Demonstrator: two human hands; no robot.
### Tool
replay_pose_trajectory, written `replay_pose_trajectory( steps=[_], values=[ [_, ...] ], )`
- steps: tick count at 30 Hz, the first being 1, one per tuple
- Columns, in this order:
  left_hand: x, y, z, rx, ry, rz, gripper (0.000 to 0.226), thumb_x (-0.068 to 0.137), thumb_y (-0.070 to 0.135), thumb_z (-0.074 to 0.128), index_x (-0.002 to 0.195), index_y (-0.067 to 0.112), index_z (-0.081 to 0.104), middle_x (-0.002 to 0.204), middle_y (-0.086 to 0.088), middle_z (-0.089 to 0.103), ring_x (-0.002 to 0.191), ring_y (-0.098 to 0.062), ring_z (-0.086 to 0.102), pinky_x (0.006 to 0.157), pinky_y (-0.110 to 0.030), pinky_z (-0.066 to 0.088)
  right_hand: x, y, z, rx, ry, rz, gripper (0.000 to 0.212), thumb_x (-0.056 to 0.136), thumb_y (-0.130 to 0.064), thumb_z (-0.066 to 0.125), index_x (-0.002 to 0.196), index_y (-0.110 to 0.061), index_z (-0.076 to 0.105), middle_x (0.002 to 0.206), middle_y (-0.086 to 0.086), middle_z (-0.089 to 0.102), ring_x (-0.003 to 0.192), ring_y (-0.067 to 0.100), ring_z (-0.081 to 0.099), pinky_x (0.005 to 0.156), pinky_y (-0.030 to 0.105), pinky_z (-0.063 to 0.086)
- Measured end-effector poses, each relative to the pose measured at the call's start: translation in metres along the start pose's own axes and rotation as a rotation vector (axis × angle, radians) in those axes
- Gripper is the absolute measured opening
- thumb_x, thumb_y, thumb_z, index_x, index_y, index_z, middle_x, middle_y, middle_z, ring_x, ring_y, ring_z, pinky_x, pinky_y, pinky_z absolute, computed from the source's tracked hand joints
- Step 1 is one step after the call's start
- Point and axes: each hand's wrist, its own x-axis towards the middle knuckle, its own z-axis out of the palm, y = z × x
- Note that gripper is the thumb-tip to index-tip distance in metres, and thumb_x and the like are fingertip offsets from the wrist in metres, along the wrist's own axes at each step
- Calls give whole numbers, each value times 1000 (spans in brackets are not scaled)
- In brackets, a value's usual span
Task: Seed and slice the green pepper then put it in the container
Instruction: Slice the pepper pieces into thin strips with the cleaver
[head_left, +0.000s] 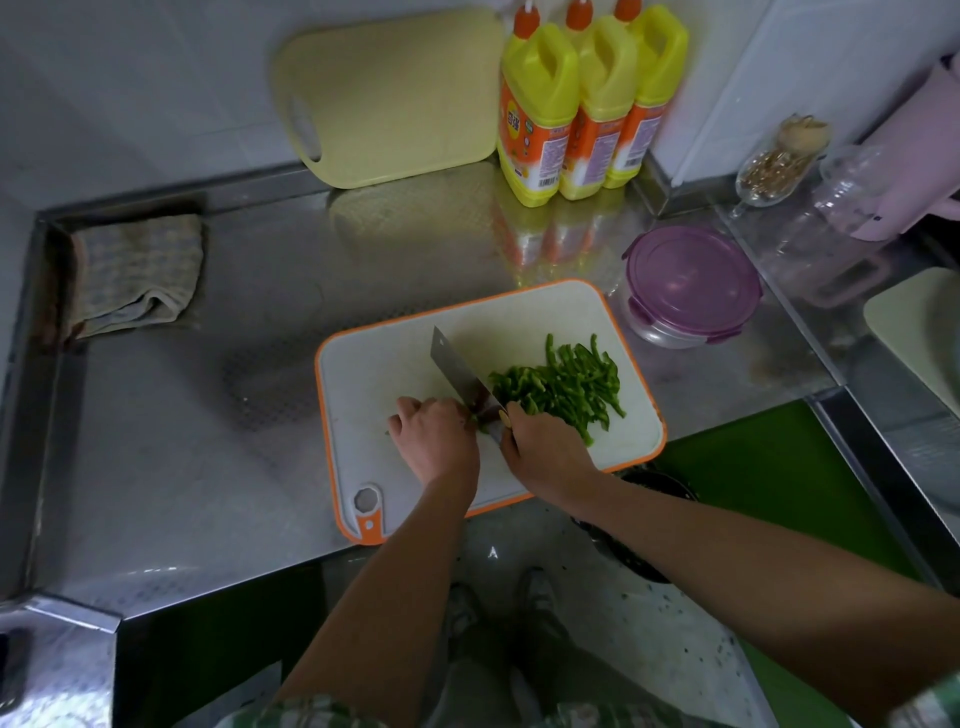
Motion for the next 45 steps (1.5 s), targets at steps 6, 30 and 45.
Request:
replay_pose_trajectory(
  steps=[6,30,45],
  values=[
    [1,1,-2,-25,-4,-8,13,86,32,66,92,25,75,92,0,70,104,-24,45,84,-34,31,9,-4,6,30,-24,14,22,101,-23,39,111,-7,49,85,11,60,68,25,54,47,28,25],
    [-4,-4,-4,-26,0,33,13,87,32,65,94,27,75,96,2,71,105,-23,45,84,-33,32,2,1,9,176,146,95,18,100,-22,41,103,-7,51,59,-3,43,47,14,41,41,25,21],
    [0,1,-1,-38,1,-13,15,90,30,61,94,29,76,93,2,72,104,-22,45,84,-35,32,3,-3,3,107,90,36,20,101,-24,39,103,-9,51,61,-3,41,50,14,40,43,25,21]
  ],
)
